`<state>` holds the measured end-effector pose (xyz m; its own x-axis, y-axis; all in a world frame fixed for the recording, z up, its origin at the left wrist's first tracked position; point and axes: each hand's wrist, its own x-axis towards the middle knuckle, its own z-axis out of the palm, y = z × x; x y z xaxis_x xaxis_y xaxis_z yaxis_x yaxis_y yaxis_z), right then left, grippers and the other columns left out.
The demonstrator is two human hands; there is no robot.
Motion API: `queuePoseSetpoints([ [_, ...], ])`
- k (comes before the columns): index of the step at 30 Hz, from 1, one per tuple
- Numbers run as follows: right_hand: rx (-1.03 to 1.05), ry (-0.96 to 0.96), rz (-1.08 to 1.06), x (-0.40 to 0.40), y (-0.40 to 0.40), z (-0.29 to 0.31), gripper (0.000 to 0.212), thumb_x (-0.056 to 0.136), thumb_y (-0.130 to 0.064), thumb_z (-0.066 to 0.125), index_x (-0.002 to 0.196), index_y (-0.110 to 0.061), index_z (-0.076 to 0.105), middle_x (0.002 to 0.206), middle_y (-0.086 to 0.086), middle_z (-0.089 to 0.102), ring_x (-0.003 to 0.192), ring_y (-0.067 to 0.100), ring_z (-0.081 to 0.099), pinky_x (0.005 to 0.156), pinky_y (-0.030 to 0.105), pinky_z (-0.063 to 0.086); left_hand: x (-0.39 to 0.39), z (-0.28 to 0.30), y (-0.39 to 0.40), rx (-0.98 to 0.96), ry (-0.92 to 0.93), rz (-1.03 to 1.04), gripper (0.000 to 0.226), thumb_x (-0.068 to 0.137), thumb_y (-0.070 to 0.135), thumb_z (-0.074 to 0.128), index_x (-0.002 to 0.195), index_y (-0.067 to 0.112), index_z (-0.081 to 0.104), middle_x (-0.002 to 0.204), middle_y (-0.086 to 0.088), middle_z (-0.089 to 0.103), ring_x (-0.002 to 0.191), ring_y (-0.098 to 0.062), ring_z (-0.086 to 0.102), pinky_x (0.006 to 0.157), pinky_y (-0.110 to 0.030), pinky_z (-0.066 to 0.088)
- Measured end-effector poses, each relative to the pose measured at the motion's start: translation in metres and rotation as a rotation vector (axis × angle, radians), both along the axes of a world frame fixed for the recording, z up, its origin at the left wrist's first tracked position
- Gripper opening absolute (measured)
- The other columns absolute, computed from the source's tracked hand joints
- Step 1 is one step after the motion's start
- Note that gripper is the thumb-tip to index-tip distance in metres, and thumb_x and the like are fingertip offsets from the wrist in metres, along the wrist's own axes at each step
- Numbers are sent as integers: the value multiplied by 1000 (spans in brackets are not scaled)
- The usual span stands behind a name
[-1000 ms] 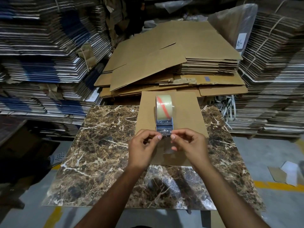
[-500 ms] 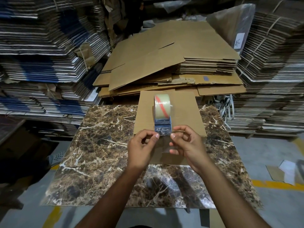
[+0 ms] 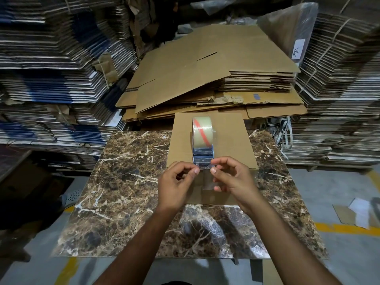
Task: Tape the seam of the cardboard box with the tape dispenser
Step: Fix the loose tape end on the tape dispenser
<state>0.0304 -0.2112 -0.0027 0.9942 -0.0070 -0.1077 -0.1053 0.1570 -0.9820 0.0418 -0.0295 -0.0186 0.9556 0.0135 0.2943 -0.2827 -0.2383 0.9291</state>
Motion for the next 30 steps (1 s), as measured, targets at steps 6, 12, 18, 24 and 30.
queuePoseSetpoints([
  [6, -149, -126, -75, 0, -1, -2, 16, 87, -8, 75, 102, -14, 76, 99, 15, 71, 80, 18, 64, 61, 33, 60, -1, 0, 0, 42, -37, 2, 9, 87, 15, 76, 89, 24, 77, 86, 9, 74, 83, -14, 69, 71, -22, 53],
  [12, -296, -216, -92, 0, -3, -3, 23, 83, -17, 81, 103, -26, 78, 114, 13, 64, 87, 41, 69, 67, 39, 64, -2, 3, 1, 105, -77, 15, 6, 87, 14, 76, 91, 17, 78, 89, 5, 74, 87, -13, 68, 73, -23, 54],
  [18, -314, -229, -96, 0, -4, -1, 40, 80, -20, 83, 116, -34, 74, 119, 8, 60, 73, 36, 63, 74, 50, 63, -3, 2, 2, 112, -99, 29, 6, 87, 14, 76, 92, 17, 79, 90, 4, 75, 87, -12, 69, 73, -23, 55],
  [24, -354, -269, -137, -2, -3, 0, 14, 81, -19, 81, 92, -28, 80, 117, 1, 61, 102, 17, 66, 79, 52, 61, -2, 1, 2, 126, -112, 31, 5, 86, 15, 77, 90, 17, 79, 89, 4, 74, 85, -14, 69, 71, -27, 56],
  [30, -230, -255, -115, -6, -4, -5, 17, 85, -10, 76, 86, -27, 78, 119, 1, 62, 90, 17, 67, 66, 31, 59, -3, 3, -1, 137, -120, 23, 4, 86, 15, 77, 89, 17, 79, 87, 4, 74, 83, -12, 68, 71, -20, 53],
])
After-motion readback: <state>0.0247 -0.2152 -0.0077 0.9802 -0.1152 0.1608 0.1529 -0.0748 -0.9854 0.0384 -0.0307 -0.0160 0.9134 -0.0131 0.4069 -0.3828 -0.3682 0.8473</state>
